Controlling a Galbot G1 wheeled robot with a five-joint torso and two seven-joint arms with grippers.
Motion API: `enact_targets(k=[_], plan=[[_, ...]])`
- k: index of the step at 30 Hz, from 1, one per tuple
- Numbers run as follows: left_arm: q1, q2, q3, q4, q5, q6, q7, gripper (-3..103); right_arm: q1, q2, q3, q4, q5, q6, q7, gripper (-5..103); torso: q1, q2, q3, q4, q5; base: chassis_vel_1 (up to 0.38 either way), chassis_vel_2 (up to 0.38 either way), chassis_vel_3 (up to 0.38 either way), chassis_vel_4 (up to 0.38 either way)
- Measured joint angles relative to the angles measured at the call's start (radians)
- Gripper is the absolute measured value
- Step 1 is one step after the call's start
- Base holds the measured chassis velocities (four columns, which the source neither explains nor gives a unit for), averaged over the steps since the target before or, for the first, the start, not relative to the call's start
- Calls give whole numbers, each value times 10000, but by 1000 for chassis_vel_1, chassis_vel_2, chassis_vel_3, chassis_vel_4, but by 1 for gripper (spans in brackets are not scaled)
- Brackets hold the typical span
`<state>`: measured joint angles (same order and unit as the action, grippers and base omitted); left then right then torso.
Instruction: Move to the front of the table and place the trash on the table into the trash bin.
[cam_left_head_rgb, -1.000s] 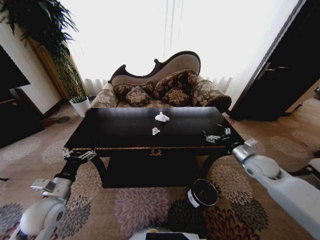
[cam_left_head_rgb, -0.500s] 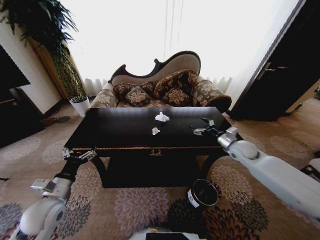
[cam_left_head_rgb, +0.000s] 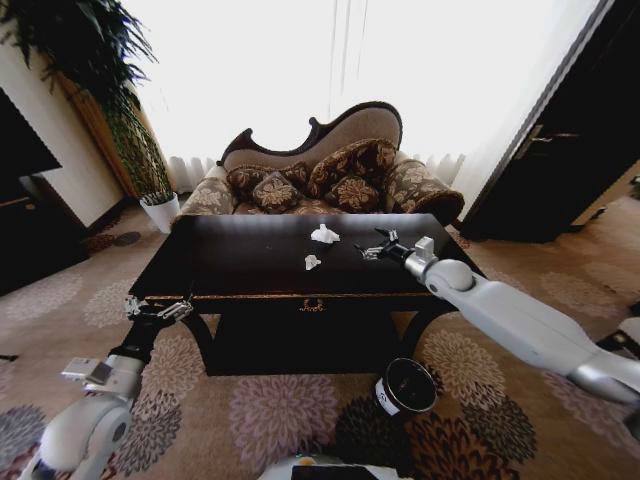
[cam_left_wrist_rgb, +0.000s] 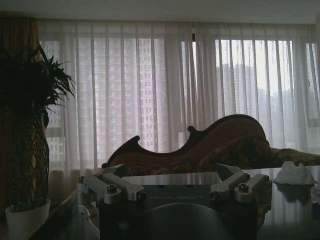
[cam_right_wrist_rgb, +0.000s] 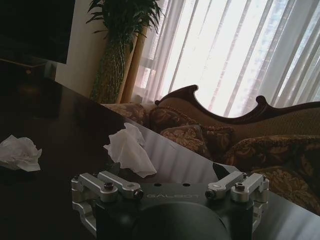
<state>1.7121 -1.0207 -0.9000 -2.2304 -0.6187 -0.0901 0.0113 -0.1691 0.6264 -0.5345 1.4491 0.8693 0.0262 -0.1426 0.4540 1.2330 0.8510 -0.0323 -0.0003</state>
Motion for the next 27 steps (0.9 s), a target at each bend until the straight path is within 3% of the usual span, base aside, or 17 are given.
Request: enact_targets(k=[3, 4, 6, 20, 27], plan=[[0, 0, 0, 0, 0, 0, 0, 100, 235, 78, -329, -192, 83, 2, -12, 100, -1, 1, 0, -3, 0, 0, 0, 0, 0], [0, 0, 0, 0, 0, 0, 0, 100, 786, 280, -1138, -615, 257, -14, -28, 100, -2, 1, 0, -2, 2, 0, 0, 0, 0], [-1, 0, 0, 0, 0, 0, 0, 100, 1156, 455, -1550, -816, 310, -76, -32, 100, -1, 1, -1, -3, 0, 0, 0, 0, 0], [0, 0, 0, 0, 0, 0, -1, 100, 2870, 2096, -3272, -2446, 81, -211, 31, 100, -1, 1, 0, -1, 0, 0, 0, 0, 0], [0, 0, 0, 0, 0, 0, -1, 100, 3147, 2466, -3654, -2876, -34, -206, 27, 100, -1, 1, -1, -1, 0, 0, 0, 0, 0]])
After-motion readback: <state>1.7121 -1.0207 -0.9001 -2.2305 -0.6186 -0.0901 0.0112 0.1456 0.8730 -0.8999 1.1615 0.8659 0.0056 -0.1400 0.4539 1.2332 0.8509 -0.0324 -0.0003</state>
